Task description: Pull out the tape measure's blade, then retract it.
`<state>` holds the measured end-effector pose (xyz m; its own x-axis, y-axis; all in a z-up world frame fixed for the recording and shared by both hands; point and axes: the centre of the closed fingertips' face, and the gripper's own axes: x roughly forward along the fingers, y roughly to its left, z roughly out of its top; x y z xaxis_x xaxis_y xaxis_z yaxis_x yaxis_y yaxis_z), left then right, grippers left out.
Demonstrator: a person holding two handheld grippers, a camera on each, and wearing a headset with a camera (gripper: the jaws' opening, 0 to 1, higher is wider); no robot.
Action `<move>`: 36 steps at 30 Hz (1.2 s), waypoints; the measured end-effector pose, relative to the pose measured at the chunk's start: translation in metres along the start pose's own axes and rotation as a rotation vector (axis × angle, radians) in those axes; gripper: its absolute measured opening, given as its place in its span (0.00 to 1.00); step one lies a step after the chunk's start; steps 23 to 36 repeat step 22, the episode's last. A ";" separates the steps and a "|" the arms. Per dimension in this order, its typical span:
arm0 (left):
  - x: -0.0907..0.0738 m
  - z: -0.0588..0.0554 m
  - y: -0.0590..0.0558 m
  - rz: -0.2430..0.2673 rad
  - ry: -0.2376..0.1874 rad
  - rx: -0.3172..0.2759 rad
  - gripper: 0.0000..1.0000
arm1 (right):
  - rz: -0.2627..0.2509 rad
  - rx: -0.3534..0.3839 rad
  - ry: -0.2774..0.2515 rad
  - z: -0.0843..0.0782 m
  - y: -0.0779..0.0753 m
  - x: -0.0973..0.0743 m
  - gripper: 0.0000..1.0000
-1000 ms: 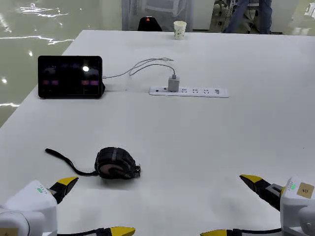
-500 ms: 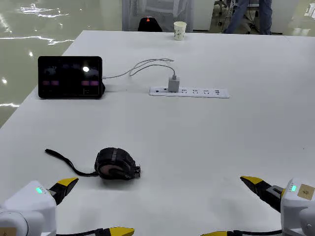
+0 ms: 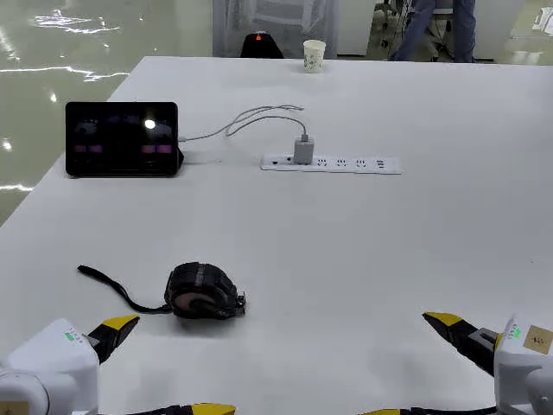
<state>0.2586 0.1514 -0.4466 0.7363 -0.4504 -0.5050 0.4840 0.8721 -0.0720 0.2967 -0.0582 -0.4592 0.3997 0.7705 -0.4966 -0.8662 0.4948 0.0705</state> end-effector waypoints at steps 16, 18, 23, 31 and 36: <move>0.000 0.000 -0.001 -0.006 0.006 0.003 0.95 | -0.005 -0.001 0.003 -0.001 0.000 -0.002 0.99; 0.000 0.001 0.000 -0.002 0.004 0.009 0.95 | -0.005 -0.001 0.002 -0.001 0.000 -0.002 0.99; 0.000 0.001 0.000 -0.004 0.007 0.004 0.96 | -0.005 -0.002 0.003 -0.001 0.000 -0.002 0.99; 0.000 0.001 0.000 -0.004 0.007 0.004 0.96 | -0.005 -0.002 0.003 -0.001 0.000 -0.002 0.99; 0.000 0.001 0.000 -0.004 0.007 0.004 0.96 | -0.005 -0.002 0.003 -0.001 0.000 -0.002 0.99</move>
